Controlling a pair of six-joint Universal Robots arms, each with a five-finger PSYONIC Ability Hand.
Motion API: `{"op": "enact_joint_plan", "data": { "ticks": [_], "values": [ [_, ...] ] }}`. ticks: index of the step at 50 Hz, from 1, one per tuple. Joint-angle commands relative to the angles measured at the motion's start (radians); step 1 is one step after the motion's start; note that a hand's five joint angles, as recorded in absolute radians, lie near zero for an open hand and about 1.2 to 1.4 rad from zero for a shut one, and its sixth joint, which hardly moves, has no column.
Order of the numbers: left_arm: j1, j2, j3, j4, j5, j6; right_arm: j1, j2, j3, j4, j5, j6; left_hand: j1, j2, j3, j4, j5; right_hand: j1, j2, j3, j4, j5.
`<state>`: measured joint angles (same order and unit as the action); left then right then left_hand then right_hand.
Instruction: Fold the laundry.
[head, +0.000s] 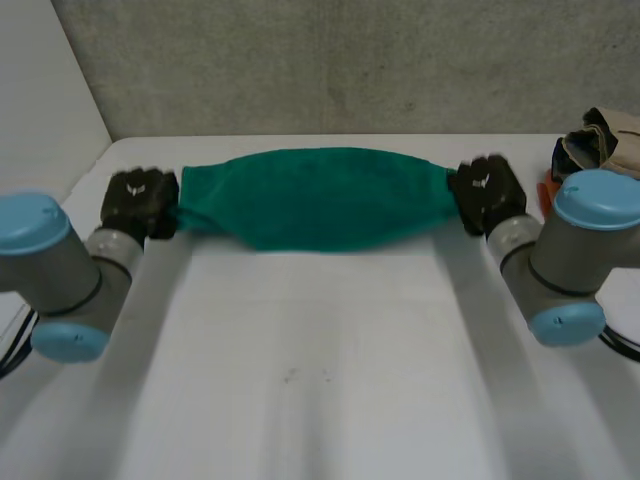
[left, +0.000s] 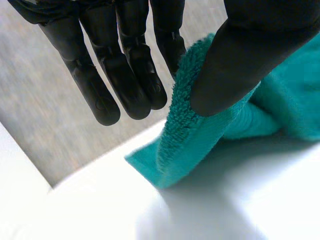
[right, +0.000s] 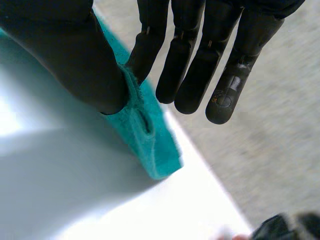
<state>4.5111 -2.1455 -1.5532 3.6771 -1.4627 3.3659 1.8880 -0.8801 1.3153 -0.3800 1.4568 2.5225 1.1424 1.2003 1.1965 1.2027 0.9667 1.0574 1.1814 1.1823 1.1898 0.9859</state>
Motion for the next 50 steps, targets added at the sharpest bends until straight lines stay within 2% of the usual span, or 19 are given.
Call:
{"op": "enact_joint_plan", "data": {
  "ticks": [1, 6, 7, 8, 10, 11, 15, 16, 21, 26, 32, 33, 34, 36, 41, 50],
  "values": [
    [0.011, 0.202, -0.183, -0.107, -0.001, 0.004, 0.0, -0.152, 0.073, 0.277, 0.002, -0.007, 0.254, 0.196, 0.2, 0.194, 0.255, 0.339, 0.215, 0.214, 0.207, 0.236],
    [0.025, 0.38, -0.258, -0.283, 0.001, 0.09, -0.006, -0.266, 0.084, 0.574, 0.001, -0.054, 0.254, 0.196, 0.2, 0.194, 0.255, 0.339, 0.215, 0.214, 0.207, 0.236],
    [0.028, 0.401, -0.266, -0.319, 0.001, 0.111, -0.021, -0.295, 0.093, 0.693, -0.001, -0.1, 0.254, 0.196, 0.2, 0.194, 0.255, 0.339, 0.215, 0.214, 0.207, 0.236],
    [0.037, 0.458, -0.289, -0.442, 0.001, 0.2, -0.03, -0.307, 0.097, 0.737, -0.001, -0.122, 0.254, 0.196, 0.2, 0.194, 0.255, 0.339, 0.215, 0.214, 0.207, 0.236],
    [0.042, 0.476, -0.3, -0.501, -0.001, 0.245, -0.059, -0.348, 0.131, 0.862, 0.002, -0.199, 0.254, 0.196, 0.2, 0.194, 0.255, 0.339, 0.215, 0.214, 0.207, 0.236],
    [0.046, 0.499, -0.314, -0.597, -0.001, 0.312, -0.067, -0.362, 0.146, 0.9, 0.002, -0.23, 0.254, 0.196, 0.2, 0.194, 0.255, 0.339, 0.215, 0.214, 0.207, 0.236],
    [0.046, 0.526, -0.355, -0.782, 0.001, 0.424, -0.095, -0.395, 0.217, 0.945, 0.001, -0.336, 0.254, 0.196, 0.2, 0.194, 0.255, 0.339, 0.215, 0.214, 0.207, 0.236],
    [0.046, 0.526, -0.361, -0.792, 0.001, 0.432, -0.096, -0.396, 0.231, 0.938, -0.001, -0.346, 0.254, 0.196, 0.2, 0.194, 0.255, 0.339, 0.215, 0.214, 0.207, 0.236],
    [0.046, 0.512, -0.378, -0.743, 0.002, 0.432, -0.104, -0.395, 0.269, 0.845, -0.01, -0.334, 0.254, 0.196, 0.2, 0.194, 0.255, 0.339, 0.215, 0.214, 0.207, 0.236],
    [0.046, 0.446, -0.36, -0.584, -0.001, 0.423, -0.112, -0.376, 0.301, 0.643, -0.016, -0.159, 0.254, 0.196, 0.2, 0.194, 0.255, 0.339, 0.215, 0.214, 0.207, 0.236],
    [0.04, 0.366, -0.279, -0.493, -0.007, 0.343, -0.113, -0.333, 0.321, 0.541, -0.041, -0.07, 0.254, 0.196, 0.2, 0.194, 0.255, 0.322, 0.198, 0.198, 0.19, 0.219],
    [0.04, 0.355, -0.268, -0.49, -0.007, 0.33, -0.116, -0.332, 0.321, 0.538, -0.05, -0.07, 0.254, 0.196, 0.2, 0.194, 0.255, 0.27, 0.146, 0.145, 0.138, 0.167],
    [0.037, 0.328, -0.242, -0.488, -0.007, 0.301, -0.127, -0.33, 0.324, 0.532, -0.07, -0.07, 0.254, 0.196, 0.2, 0.194, 0.255, -0.001, -0.125, -0.126, -0.133, -0.104],
    [0.04, 0.303, -0.213, -0.486, -0.007, 0.277, -0.135, -0.332, 0.325, 0.533, -0.076, -0.071, 0.254, 0.196, 0.2, 0.194, 0.255, -0.188, -0.312, -0.313, -0.32, -0.291],
    [0.04, 0.201, -0.124, -0.483, -0.019, 0.248, -0.147, -0.33, 0.303, 0.596, -0.095, -0.073, 0.254, 0.196, 0.2, 0.194, 0.255, -0.393, -0.517, -0.518, -0.526, -0.496],
    [0.036, 0.066, 0.011, -0.489, -0.105, 0.253, -0.147, -0.316, 0.292, 0.751, -0.099, -0.14, 0.254, 0.196, 0.2, 0.194, 0.255, -0.532, -0.656, -0.657, -0.664, -0.635]
  ]
}}
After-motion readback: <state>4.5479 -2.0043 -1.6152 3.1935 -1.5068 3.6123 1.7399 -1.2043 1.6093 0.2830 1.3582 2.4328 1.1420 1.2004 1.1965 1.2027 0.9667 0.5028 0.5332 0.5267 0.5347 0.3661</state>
